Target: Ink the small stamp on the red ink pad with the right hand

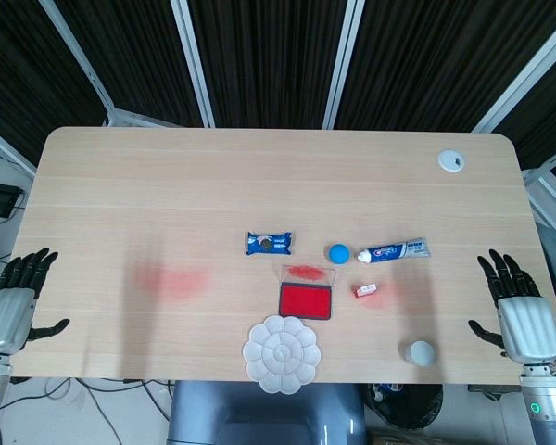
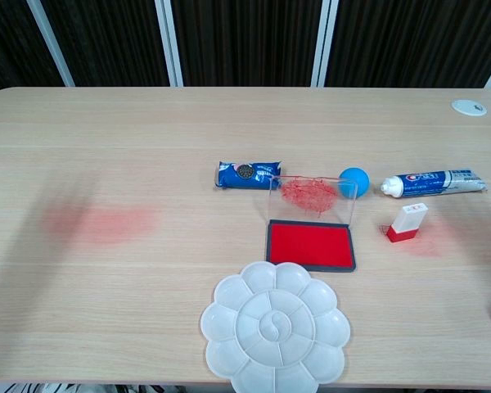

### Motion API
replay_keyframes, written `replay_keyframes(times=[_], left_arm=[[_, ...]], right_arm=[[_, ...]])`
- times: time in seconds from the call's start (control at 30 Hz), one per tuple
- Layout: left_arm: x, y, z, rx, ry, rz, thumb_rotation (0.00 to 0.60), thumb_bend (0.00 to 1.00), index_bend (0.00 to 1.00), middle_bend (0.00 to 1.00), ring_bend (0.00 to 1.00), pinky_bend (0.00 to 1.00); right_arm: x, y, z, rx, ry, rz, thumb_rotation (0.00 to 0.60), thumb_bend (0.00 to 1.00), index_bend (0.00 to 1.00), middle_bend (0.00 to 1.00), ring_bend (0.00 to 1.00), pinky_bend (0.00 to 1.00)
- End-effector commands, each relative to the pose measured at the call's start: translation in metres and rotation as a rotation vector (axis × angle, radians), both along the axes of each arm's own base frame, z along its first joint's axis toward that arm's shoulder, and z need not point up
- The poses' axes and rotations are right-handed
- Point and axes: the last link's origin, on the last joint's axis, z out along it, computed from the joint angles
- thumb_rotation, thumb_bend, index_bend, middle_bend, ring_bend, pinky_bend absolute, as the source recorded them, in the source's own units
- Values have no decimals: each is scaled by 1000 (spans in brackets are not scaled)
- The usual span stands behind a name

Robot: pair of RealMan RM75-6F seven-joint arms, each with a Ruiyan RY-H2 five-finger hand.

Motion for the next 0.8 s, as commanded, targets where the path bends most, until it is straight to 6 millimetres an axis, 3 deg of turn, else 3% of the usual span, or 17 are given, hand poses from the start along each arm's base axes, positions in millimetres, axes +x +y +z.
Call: replay_keyframes(times=[0.03, 0.43, 0.8], left_arm=[[0, 0, 0, 0, 1, 0, 600, 0, 0, 0, 0, 0], [-1, 0, 1, 5, 2, 0, 600, 0, 0, 0, 0, 0], [-3, 6, 2, 14, 18, -5, 600, 0, 0, 0, 0, 0]], right_arm=[[0, 0, 0, 0, 0, 0, 600, 66, 0, 0, 0, 195], [3, 0, -2, 9, -10, 9, 600, 66, 0, 0, 0, 195], [22, -12, -9, 30, 2, 38, 600, 71, 0, 0, 0, 194]])
